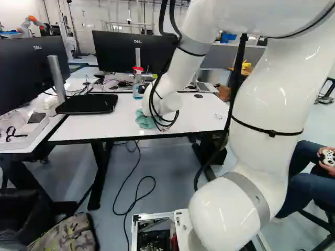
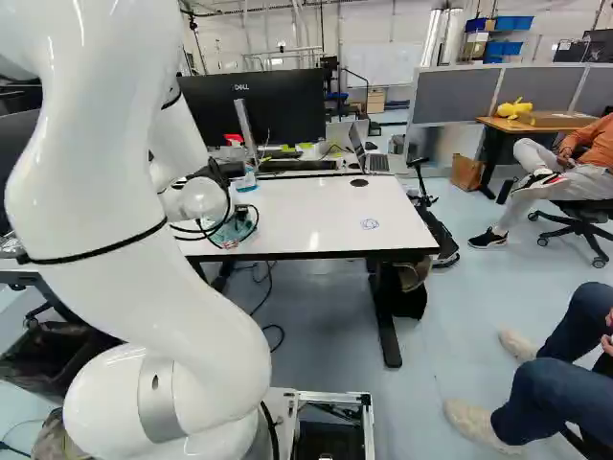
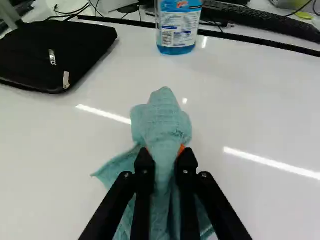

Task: Clean the table with the green towel

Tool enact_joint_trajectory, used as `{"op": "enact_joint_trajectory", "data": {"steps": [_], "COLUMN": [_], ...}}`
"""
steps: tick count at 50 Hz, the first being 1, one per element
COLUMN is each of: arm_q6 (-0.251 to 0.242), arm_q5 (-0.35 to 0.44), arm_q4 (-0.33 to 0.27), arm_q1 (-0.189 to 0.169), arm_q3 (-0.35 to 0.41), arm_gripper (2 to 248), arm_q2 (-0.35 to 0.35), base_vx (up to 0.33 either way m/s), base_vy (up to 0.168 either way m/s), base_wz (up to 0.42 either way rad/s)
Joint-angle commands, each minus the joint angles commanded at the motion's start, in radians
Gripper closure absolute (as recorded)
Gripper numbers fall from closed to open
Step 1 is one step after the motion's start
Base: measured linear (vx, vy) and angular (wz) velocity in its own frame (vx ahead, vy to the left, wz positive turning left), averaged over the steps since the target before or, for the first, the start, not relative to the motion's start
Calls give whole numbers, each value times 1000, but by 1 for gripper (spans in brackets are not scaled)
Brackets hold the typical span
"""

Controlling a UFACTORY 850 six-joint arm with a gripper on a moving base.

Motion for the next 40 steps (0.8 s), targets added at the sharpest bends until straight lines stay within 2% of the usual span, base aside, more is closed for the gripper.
{"op": "enact_joint_trajectory", "data": {"steps": [25, 40], "arm_q6": [0, 0], "arm_q5": [0, 0], "arm_q4": [0, 0], "arm_q1": [-89, -90], "arm_q3": [-45, -49], "arm_gripper": [193, 193], "arm_q2": [-39, -35], "base_vx": [0, 0], "base_vy": [0, 0], "base_wz": [0, 0]}}
